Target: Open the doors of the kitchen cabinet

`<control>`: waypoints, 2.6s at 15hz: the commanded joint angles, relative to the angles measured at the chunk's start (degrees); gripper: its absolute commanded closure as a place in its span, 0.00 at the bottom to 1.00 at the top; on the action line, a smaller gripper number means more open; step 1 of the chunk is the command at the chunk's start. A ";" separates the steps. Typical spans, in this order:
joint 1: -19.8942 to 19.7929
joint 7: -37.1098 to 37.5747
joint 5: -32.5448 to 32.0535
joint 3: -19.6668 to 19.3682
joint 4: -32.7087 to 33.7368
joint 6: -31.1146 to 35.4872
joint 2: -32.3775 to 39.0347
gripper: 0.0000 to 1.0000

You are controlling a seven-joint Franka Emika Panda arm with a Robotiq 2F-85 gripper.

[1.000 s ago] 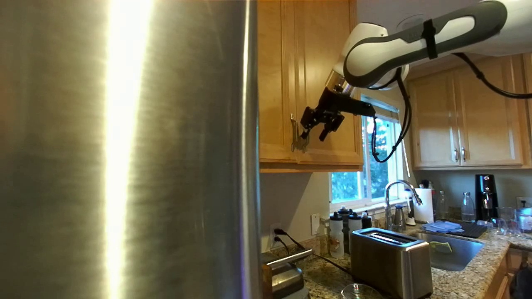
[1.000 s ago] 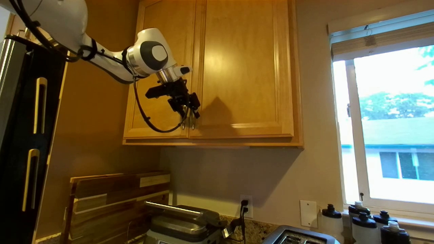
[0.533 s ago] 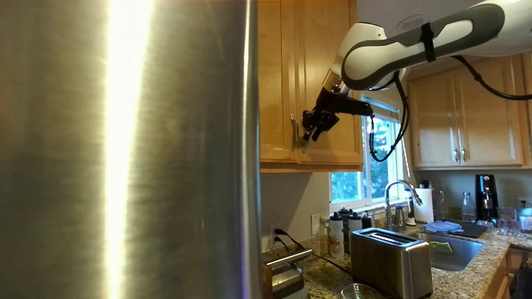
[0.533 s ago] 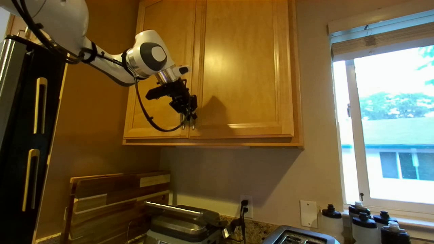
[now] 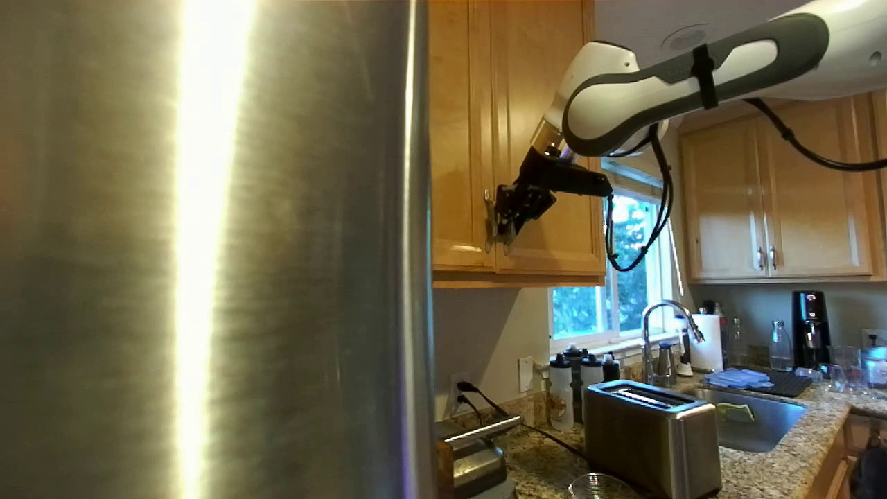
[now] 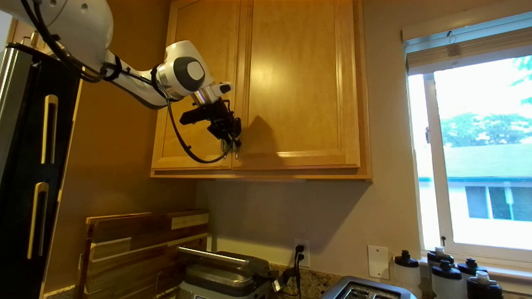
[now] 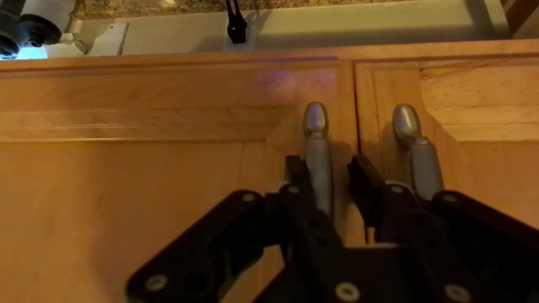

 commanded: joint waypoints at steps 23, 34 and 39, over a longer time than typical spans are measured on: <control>-5.44 6.08 4.91 -3.93 -19.78 -11.89 -26.22 0.90; -14.22 8.47 -1.86 -1.02 -18.69 -27.42 -32.03 0.92; -10.64 3.50 -7.77 2.07 -17.13 -36.43 -31.81 0.45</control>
